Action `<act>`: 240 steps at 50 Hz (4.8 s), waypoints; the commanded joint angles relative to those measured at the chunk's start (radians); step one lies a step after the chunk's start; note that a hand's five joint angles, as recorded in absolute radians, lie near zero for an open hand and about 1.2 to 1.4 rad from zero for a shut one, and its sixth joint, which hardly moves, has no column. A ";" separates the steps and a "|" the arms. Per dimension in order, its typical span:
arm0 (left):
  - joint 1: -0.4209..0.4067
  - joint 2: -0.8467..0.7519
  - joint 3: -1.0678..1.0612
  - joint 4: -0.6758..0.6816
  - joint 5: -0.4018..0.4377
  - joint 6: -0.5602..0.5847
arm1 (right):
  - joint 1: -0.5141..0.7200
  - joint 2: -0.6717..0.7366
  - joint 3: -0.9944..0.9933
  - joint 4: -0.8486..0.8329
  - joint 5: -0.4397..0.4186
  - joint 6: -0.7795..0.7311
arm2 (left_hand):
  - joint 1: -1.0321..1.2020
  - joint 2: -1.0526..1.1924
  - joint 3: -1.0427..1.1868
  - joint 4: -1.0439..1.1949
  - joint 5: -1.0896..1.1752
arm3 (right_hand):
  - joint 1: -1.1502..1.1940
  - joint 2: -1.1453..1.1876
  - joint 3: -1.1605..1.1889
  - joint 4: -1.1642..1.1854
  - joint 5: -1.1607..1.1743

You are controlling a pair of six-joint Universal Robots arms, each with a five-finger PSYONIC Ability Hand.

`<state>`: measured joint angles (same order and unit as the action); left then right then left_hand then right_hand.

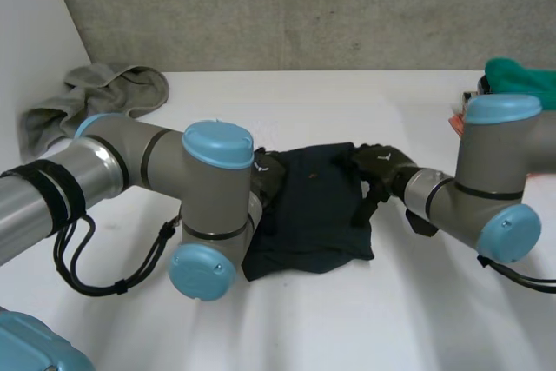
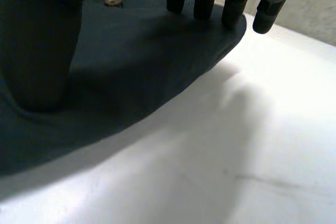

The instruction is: Fold the laundry.

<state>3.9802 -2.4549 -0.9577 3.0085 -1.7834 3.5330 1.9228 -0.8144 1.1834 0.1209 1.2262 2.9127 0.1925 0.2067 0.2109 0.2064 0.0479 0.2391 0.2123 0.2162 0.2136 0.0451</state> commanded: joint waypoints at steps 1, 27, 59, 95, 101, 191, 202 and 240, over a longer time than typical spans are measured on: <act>-0.010 0.016 -0.027 -0.003 -0.024 0.030 | 0.036 0.014 -0.004 0.002 0.053 -0.113 | 0.045 0.030 0.026 0.031 0.015 | -0.065 -0.038 -0.042 -0.039 -0.045; 0.045 0.605 -0.420 0.107 0.281 -0.150 | 0.170 -0.494 0.705 -0.495 0.122 -0.184 | 0.000 -0.014 -0.018 -0.013 -0.029 | -0.065 -0.038 -0.042 -0.039 -0.045; 0.089 0.593 -0.458 0.112 0.383 -0.240 | 0.223 -0.086 0.486 -0.819 0.151 -0.372 | 0.021 0.007 0.003 0.007 -0.009 | 0.562 0.589 0.585 0.588 0.582; 0.089 0.591 -0.457 0.113 0.386 -0.238 | 0.142 -0.123 0.360 -0.425 0.099 -0.244 | 0.018 0.004 0.000 0.004 -0.012 | -0.010 0.017 0.013 0.015 0.009; 0.089 0.585 -0.457 0.113 0.386 -0.237 | 0.142 -0.129 0.369 -0.425 0.096 -0.247 | 0.021 0.007 0.003 0.007 -0.009 | -0.043 -0.016 -0.020 -0.017 -0.023; 0.034 0.570 -0.444 0.198 0.421 -0.230 | -0.672 0.368 -0.397 -1.055 -0.272 0.307 | 0.009 -0.005 -0.009 -0.005 -0.021 | 1.157 1.184 1.180 1.183 1.177; 0.033 0.565 -0.452 0.198 0.420 -0.230 | -0.729 0.391 -0.329 -1.055 -0.353 0.307 | 0.012 -0.002 -0.006 -0.002 -0.018 | 1.157 1.184 1.180 1.183 1.177; 0.146 0.651 -0.285 0.268 0.316 -0.215 | -0.745 -0.415 -0.091 -0.496 0.181 -0.321 | 0.001 -0.014 -0.018 -0.013 -0.029 | -0.065 -0.038 -0.042 -0.039 -0.045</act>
<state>4.0273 -1.8051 -1.3364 3.2308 -1.3828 3.3064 1.0206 -1.0173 0.8867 -0.0517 1.4936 2.3846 0.1892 0.2047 0.2094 0.2030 0.0475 0.2352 0.2118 0.2160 0.2140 0.0432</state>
